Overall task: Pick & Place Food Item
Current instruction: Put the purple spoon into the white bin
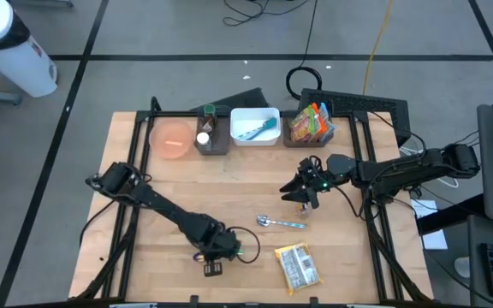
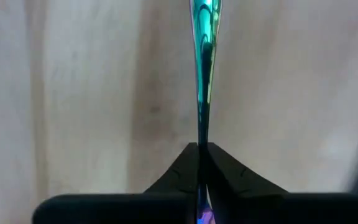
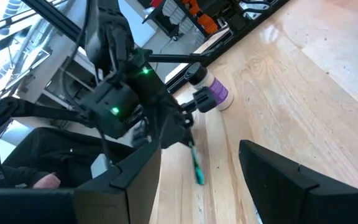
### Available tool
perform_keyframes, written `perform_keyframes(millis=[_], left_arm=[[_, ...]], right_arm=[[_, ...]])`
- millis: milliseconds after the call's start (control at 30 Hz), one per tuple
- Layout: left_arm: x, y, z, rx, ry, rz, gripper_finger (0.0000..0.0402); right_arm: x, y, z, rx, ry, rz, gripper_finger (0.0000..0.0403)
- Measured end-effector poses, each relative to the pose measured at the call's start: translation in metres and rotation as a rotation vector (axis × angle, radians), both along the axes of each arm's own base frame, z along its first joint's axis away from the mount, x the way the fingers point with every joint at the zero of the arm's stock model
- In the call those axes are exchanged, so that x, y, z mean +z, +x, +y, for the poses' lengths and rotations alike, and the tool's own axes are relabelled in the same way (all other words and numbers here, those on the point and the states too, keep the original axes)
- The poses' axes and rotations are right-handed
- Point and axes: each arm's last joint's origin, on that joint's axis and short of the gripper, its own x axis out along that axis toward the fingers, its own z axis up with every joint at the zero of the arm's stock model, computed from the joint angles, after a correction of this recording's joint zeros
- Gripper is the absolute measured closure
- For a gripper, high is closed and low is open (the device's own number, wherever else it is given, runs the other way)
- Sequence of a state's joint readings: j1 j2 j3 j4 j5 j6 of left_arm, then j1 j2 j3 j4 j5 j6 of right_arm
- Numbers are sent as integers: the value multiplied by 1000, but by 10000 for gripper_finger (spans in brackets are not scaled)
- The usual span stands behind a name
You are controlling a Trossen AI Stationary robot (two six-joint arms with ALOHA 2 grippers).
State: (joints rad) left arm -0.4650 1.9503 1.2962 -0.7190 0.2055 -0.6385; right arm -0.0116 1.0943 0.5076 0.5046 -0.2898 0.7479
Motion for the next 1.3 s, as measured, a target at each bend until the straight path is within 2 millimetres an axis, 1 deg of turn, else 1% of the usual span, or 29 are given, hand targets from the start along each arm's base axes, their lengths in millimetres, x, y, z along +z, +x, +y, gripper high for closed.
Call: perform_keyframes(millis=[133, 300, 433, 567, 633, 700, 800, 933, 1067, 1167, 1300], left_arm=[[27, 15, 11, 11, -81, -77, 392], [72, 28, 34, 25, -123, -228, 392], [108, 26, 59, 71, -153, -336, 392], [130, 22, 84, 85, -253, -376, 392], [135, 22, 95, 86, -331, -368, 392], [137, 23, 107, 95, -424, -344, 392], [139, 26, 122, 115, -532, -328, 389], [144, 32, 137, 114, -639, -372, 392], [152, 39, 152, 147, -726, -422, 392], [156, 43, 161, 166, -758, -462, 386], [160, 45, 167, 171, -783, -490, 392]], right_arm=[[2, 0, 0, 4, -4, -17, 193], [10, 0, 2, 78, -19, -111, 193], [19, -4, 3, 111, -24, -171, 193], [32, -11, 5, 111, -66, -243, 193], [41, -12, 8, 85, -109, -273, 193], [53, -12, 13, 73, -197, -294, 193], [75, -8, 23, 71, -389, -285, 193], [95, -2, 36, 86, -637, -237, 193], [100, 7, 40, 120, -733, -220, 193], [94, 13, 41, 134, -774, -203, 193], [87, 20, 41, 123, -802, -176, 193]])
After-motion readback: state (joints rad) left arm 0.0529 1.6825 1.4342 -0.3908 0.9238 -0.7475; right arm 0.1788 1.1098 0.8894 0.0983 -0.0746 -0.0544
